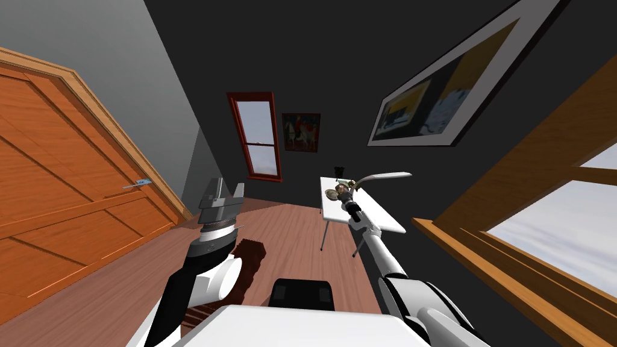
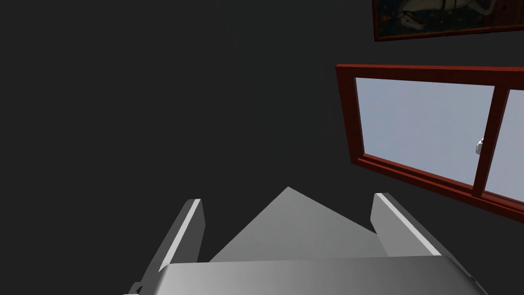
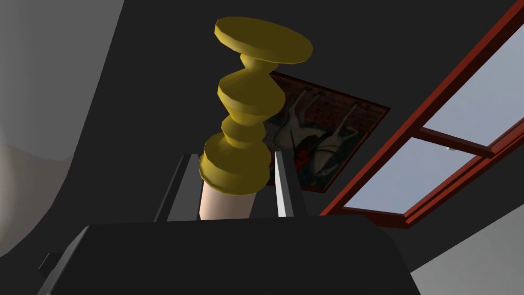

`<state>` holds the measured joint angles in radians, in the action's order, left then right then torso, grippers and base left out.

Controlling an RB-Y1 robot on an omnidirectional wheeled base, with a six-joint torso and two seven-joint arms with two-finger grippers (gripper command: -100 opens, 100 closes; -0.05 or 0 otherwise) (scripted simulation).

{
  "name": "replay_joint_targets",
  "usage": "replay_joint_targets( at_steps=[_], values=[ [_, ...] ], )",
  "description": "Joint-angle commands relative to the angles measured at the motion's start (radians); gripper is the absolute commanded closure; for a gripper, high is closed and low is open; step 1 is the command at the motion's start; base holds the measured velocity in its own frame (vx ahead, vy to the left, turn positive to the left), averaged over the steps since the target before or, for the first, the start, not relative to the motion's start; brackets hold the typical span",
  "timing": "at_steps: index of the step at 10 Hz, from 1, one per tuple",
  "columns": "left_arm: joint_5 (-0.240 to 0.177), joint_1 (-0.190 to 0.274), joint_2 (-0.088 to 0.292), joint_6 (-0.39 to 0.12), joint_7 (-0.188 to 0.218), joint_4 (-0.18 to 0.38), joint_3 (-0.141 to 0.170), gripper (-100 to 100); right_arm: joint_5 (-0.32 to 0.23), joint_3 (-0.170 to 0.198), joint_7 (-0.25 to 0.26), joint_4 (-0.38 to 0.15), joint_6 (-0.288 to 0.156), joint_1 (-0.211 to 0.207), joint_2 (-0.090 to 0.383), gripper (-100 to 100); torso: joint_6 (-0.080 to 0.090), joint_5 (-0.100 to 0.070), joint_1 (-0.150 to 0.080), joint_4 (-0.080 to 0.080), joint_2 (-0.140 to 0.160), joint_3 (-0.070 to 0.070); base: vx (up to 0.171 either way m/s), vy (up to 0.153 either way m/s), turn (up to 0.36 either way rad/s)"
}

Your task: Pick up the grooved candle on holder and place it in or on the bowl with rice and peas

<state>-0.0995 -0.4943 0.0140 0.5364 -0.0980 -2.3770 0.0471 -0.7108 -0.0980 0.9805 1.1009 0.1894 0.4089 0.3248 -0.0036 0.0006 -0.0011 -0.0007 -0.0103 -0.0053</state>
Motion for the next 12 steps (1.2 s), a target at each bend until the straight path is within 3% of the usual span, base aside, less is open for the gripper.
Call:
replay_joint_targets(
  at_steps=[1,4,6,7,8,12],
  values=[
    [0.0,0.0,0.0,0.0,0.0,0.0,0.0,0,0.019,0.037,-0.009,-0.023,-0.028,0.04,0.013,100,0.0,0.0,0.0,0.0,0.0,0.0,0.085,-0.021,0.043],
    [0.0,0.0,0.0,0.0,0.0,0.0,0.0,0,0.044,0.072,0.003,-0.089,-0.047,0.098,0.019,100,-0.006,0.001,0.002,-0.001,-0.01,-0.006,0.099,-0.024,0.067],
    [0.0,0.0,0.0,0.0,0.0,0.0,0.0,0,0.059,0.083,0.019,-0.131,-0.052,0.115,0.031,100,-0.009,0.001,0.003,-0.004,-0.016,-0.01,0.076,-0.037,0.06],
    [0.0,0.0,0.0,0.0,0.0,0.0,0.0,0,0.054,0.081,0.012,-0.114,-0.052,0.111,0.026,100,-0.008,0.0,0.002,-0.005,-0.018,-0.012,0.026,-0.018,0.016],
    [0.0,0.0,0.0,0.0,0.0,0.0,0.0,0,0.055,0.083,0.012,-0.114,-0.053,0.112,0.027,-100,-0.008,0.0,0.002,-0.006,-0.018,-0.012,0.0,0.0,0.0],
    [0.0,0.0,0.0,0.0,0.0,0.0,0.0,0,0.055,0.084,0.012,-0.114,-0.052,0.112,0.025,-100,-0.006,0.0,0.001,-0.005,-0.016,-0.011,0.0,0.001,0.004]
  ],
)
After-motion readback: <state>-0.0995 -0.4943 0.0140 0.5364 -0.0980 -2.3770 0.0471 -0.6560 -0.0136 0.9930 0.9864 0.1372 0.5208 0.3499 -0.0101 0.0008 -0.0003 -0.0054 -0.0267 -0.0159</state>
